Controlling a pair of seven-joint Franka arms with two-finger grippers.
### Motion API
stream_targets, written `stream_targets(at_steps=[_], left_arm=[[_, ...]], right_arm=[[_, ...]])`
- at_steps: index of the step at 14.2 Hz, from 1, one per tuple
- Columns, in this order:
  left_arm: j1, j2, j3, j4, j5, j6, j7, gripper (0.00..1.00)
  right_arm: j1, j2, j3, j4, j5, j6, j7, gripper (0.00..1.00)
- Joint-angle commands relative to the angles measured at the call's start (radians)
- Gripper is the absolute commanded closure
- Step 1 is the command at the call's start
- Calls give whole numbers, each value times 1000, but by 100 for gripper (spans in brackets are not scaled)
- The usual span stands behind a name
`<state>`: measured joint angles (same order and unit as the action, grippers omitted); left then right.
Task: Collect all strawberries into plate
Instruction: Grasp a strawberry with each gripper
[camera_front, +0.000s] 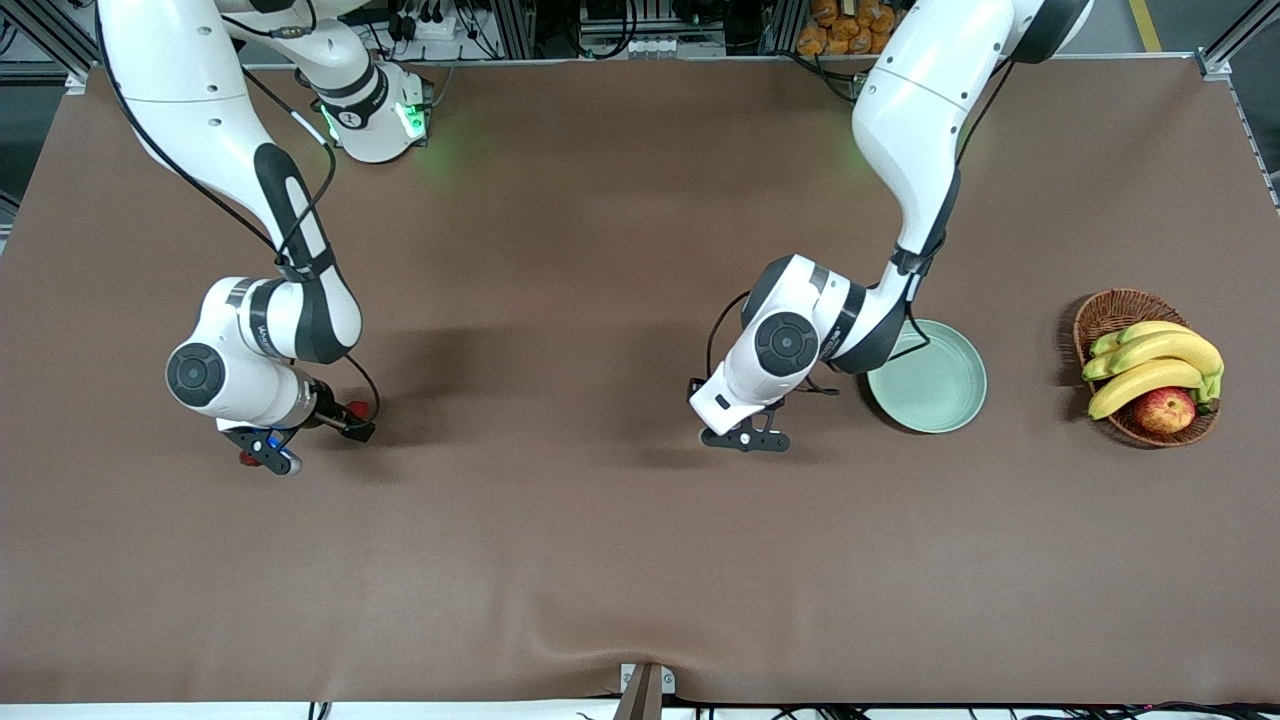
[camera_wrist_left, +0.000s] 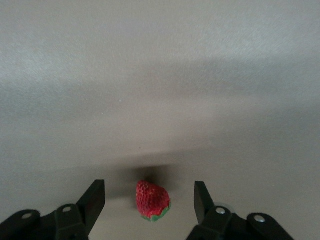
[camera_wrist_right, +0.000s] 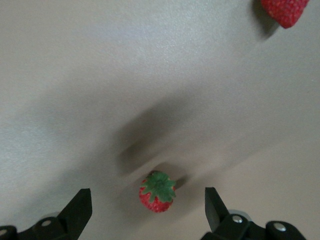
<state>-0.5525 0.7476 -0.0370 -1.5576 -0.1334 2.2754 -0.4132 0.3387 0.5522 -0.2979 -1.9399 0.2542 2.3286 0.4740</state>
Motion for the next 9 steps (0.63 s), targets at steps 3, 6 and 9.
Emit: stream_targets(at_steps=[3, 6, 9], left_arm=[[-15, 7, 2, -16, 28, 7, -3, 31], [-18, 7, 2, -19, 28, 7, -3, 40], [-21, 15, 2, -19, 28, 9, -6, 56]], right_arm=[[-18, -34, 17, -54, 19, 46, -2, 0], [-17, -32, 17, -79, 126, 77, -61, 0], [-32, -29, 16, -88, 226, 80, -187, 0]])
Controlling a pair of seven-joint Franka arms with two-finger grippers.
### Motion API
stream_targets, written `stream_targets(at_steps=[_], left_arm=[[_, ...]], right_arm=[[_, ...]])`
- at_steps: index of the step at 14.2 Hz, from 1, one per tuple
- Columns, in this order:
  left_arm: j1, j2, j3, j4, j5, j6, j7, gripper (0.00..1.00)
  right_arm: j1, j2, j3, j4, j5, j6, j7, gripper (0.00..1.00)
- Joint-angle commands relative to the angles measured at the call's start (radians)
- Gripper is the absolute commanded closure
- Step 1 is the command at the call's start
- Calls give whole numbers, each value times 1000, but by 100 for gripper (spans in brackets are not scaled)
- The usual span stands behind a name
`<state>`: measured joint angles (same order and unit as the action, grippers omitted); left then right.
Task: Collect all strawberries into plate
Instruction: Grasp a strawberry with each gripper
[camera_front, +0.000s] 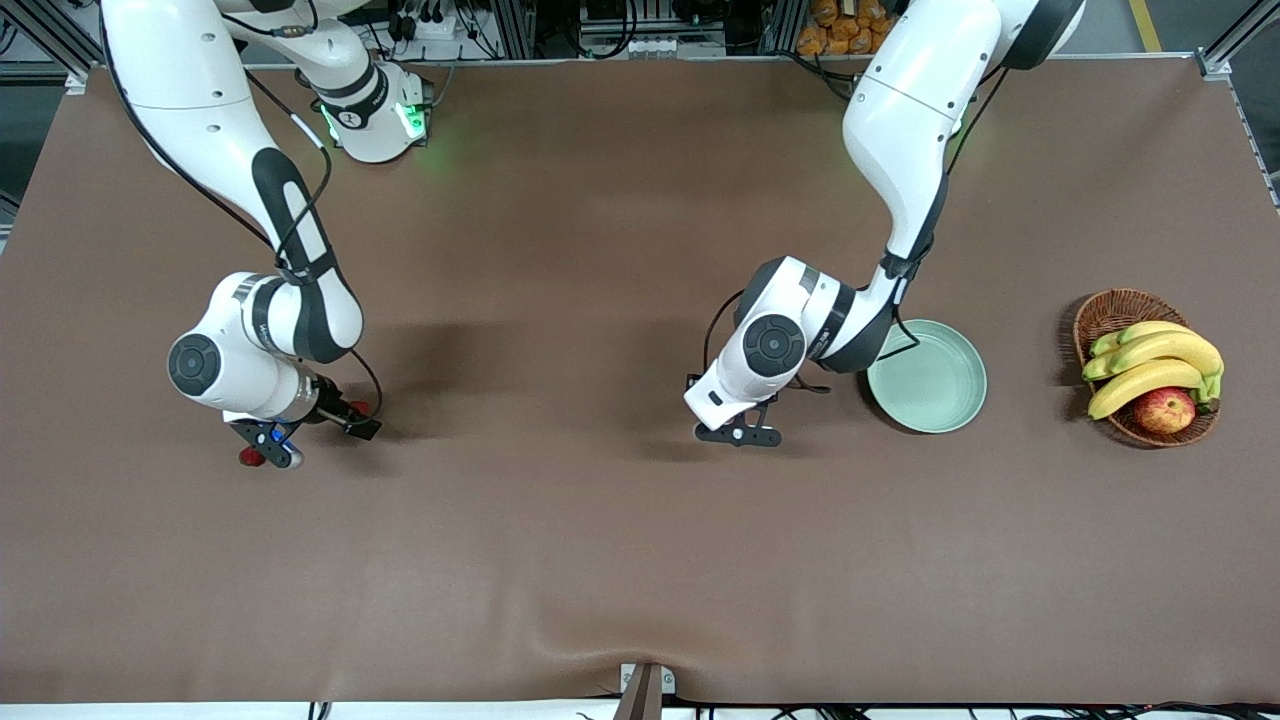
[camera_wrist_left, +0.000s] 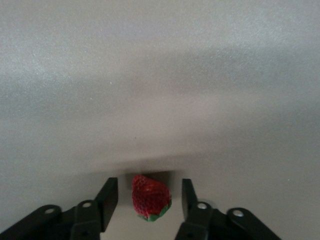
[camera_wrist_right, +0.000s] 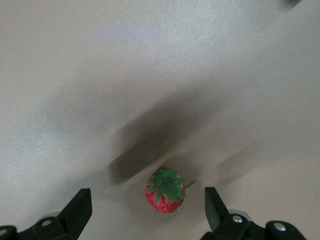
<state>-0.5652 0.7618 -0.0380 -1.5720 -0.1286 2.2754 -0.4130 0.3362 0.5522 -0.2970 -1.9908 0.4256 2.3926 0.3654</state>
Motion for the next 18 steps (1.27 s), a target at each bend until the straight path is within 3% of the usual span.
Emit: stream_targets(at_steps=[1, 2, 5, 9, 12, 13, 18], left_arm=[[-7, 2, 3, -5, 23, 7, -6, 58], [-7, 2, 3, -5, 23, 7, -6, 63], [-7, -1, 3, -5, 23, 6, -10, 100], [10, -56, 4, -2, 23, -69, -16, 100], [42, -131, 20, -5, 23, -172, -9, 99], [65, -156, 18, -8, 32, -204, -3, 98], [114, -306, 18, -161, 119, -231, 0, 98]], right_arm=[[-29, -29, 15, -37, 55, 16, -83, 0], [-28, -29, 15, -37, 55, 16, -85, 0], [-28, -29, 13, -37, 55, 16, -85, 0], [-29, -26, 13, -36, 55, 20, -86, 0], [-29, -26, 13, -34, 55, 19, -86, 88], [-28, -26, 13, -33, 55, 19, -86, 100], [-29, -26, 13, 4, 53, -1, -86, 100]])
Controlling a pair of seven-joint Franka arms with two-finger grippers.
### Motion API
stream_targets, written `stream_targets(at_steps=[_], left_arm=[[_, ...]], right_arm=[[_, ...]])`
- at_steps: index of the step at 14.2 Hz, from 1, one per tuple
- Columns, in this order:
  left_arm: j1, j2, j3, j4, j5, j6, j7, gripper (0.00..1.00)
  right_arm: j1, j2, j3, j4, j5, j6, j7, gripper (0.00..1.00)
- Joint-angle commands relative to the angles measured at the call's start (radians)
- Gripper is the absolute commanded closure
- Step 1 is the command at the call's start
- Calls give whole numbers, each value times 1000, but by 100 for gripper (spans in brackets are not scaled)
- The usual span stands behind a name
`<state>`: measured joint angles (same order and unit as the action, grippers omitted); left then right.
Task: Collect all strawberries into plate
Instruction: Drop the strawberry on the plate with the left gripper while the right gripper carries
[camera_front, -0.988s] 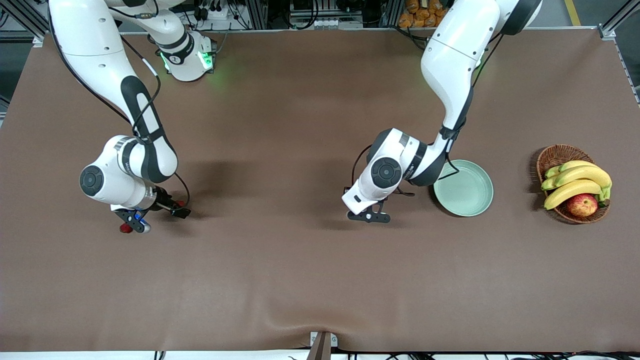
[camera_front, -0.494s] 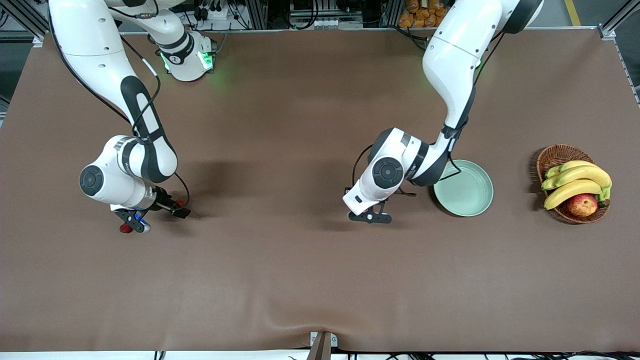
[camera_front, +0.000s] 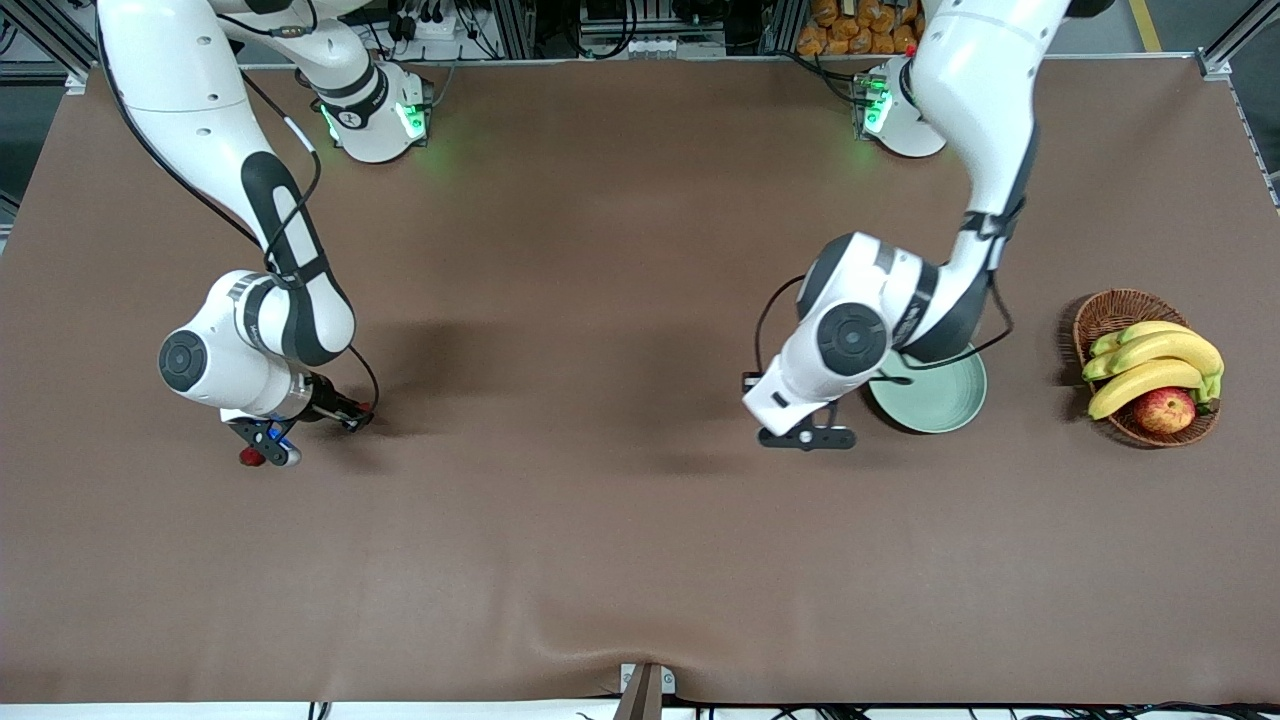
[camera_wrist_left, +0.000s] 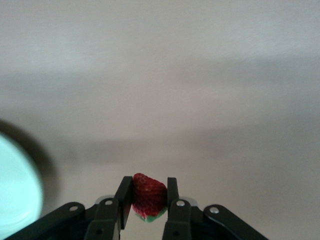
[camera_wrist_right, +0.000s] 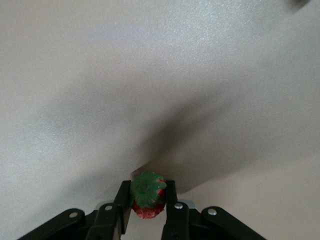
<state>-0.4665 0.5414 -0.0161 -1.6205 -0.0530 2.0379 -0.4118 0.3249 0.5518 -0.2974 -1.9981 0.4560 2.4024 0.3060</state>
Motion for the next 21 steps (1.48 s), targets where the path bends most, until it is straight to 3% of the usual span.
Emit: stream_targets(at_steps=[1, 4, 11, 13, 17, 20, 21], left_arm=[[41, -115, -8, -149, 71, 8, 4, 98], [90, -193, -8, -268, 105, 33, 71, 97], [284, -198, -10, -423, 105, 238, 361, 94], [313, -176, -10, -430, 105, 260, 424, 94], [365, -132, -10, -452, 105, 318, 495, 92], [365, -101, -10, -455, 105, 355, 495, 78], [365, -95, -10, -455, 105, 361, 495, 66]], right_arm=[[-17, -26, 14, 45, 24, -63, -24, 100], [0, -20, 17, 198, 47, -305, 68, 100], [132, 22, 37, 354, 332, -313, 183, 100], [212, 49, 35, 378, 436, -287, 183, 100], [327, 128, 37, 435, 550, -169, 197, 100], [452, 227, 37, 524, 561, 15, 302, 100], [474, 268, 37, 577, 561, 38, 349, 100]])
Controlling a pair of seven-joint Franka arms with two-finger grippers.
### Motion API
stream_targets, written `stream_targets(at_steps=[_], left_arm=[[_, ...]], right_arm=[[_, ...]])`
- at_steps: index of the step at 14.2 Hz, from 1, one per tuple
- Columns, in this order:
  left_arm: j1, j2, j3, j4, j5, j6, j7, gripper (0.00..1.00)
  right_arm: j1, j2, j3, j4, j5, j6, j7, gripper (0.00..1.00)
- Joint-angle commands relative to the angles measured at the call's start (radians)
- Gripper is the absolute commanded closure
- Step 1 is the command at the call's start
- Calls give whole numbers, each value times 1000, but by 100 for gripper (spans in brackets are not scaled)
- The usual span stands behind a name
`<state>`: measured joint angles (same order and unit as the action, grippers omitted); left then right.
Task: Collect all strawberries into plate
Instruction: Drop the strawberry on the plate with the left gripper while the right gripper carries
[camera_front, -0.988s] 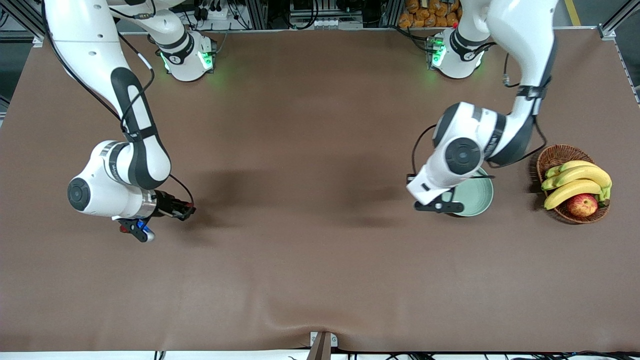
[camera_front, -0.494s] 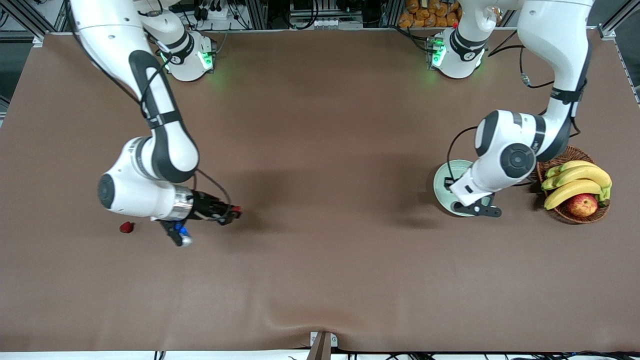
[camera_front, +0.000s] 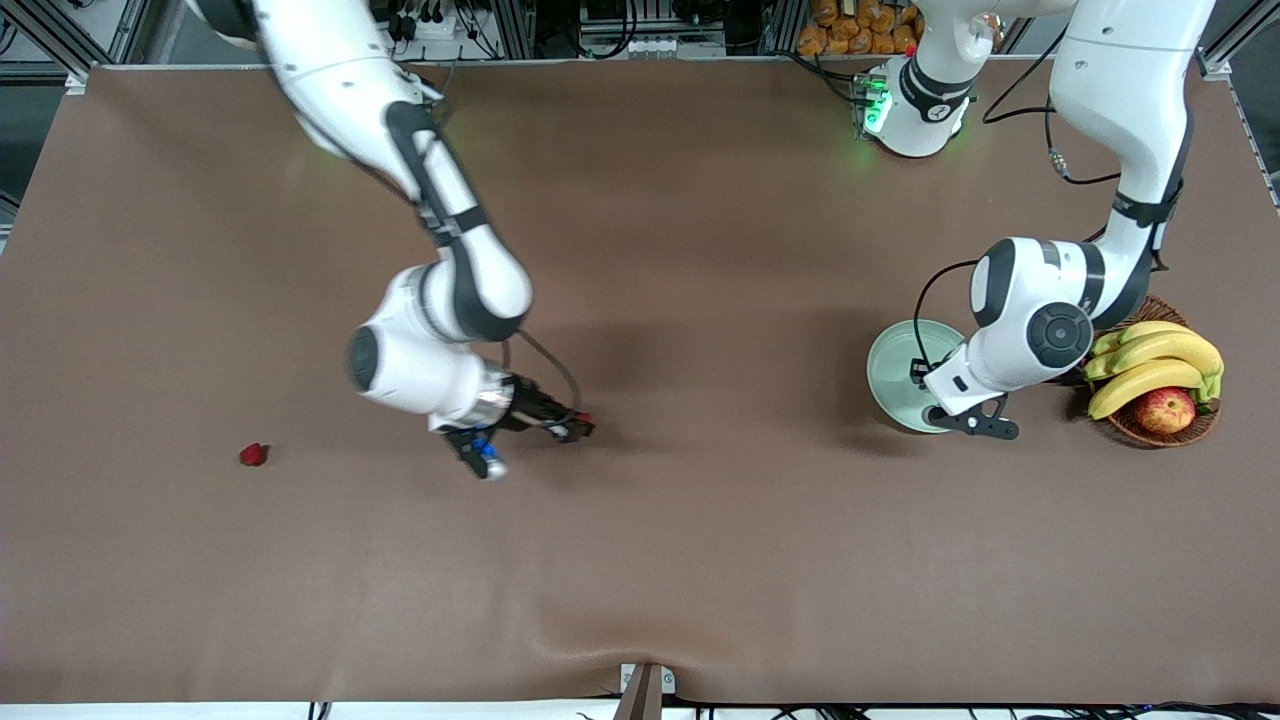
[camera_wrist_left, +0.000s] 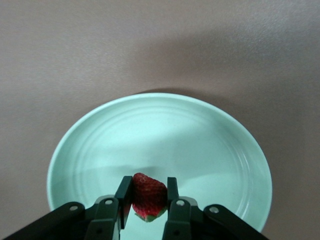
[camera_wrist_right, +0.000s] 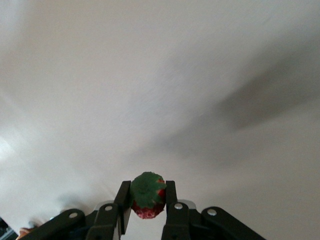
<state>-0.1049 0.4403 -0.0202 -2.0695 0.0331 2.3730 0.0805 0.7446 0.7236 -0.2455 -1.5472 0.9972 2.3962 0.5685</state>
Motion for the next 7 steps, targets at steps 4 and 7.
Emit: stream_targets(at_steps=[4, 7], left_arm=[[5, 0, -6, -3, 19, 23, 2, 0], [5, -18, -6, 5, 19, 9, 2, 0]], right_arm=[[102, 241, -15, 326, 20, 125, 234, 100], [130, 302, -9, 377, 20, 211, 244, 100]])
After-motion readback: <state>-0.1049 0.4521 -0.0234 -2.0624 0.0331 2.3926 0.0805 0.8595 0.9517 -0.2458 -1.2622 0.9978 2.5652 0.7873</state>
